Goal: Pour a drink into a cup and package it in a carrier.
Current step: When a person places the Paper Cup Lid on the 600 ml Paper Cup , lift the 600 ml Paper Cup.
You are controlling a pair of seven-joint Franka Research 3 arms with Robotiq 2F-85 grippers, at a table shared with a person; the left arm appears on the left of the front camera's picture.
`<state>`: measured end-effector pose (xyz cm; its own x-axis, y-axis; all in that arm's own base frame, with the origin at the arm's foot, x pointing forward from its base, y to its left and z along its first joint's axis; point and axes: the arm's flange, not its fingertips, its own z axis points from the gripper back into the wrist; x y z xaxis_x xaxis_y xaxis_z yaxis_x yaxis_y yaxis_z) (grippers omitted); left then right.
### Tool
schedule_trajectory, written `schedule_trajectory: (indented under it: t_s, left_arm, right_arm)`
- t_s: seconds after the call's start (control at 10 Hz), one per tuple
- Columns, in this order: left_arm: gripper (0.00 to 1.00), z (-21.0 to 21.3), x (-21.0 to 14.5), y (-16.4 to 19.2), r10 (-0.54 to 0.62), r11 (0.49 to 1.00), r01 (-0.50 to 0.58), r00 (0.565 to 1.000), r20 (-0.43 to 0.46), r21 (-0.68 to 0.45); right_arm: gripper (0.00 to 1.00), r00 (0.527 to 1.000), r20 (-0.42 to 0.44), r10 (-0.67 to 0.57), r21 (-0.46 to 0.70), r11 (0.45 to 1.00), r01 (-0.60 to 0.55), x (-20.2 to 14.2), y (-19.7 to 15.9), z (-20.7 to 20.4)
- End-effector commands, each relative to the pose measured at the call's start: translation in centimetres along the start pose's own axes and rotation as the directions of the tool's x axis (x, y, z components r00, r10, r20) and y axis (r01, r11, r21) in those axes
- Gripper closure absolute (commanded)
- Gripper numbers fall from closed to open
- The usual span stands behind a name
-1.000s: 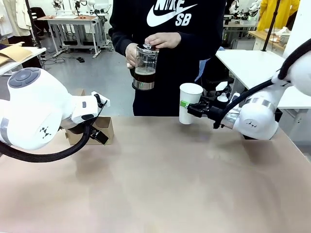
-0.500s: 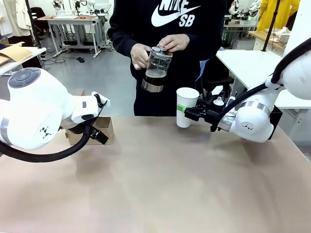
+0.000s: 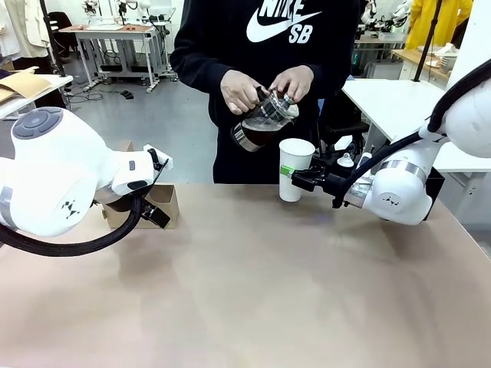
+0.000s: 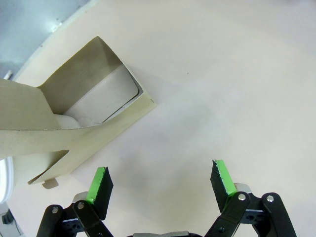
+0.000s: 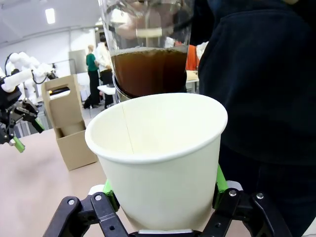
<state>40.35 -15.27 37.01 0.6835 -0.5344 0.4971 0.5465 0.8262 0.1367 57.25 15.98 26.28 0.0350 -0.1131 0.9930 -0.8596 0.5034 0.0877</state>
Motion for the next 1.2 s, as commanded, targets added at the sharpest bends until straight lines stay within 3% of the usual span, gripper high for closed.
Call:
schedule_trajectory:
  t_s: [0.0, 1.1]
  left_arm:
    - [0.0, 0.03, -0.02, 0.04, 0.002, 1.0, -0.002, 1.0, 0.001, -0.002]
    - [0.0, 0.03, -0.02, 0.04, 0.002, 1.0, -0.002, 1.0, 0.001, -0.002]
  right_arm:
    - [0.19, 1.0, 0.006, -0.003, -0.006, 1.0, 0.003, 0.17, 0.13, -0.17]
    - [0.19, 1.0, 0.006, -0.003, -0.006, 1.0, 0.003, 0.17, 0.13, -0.17]
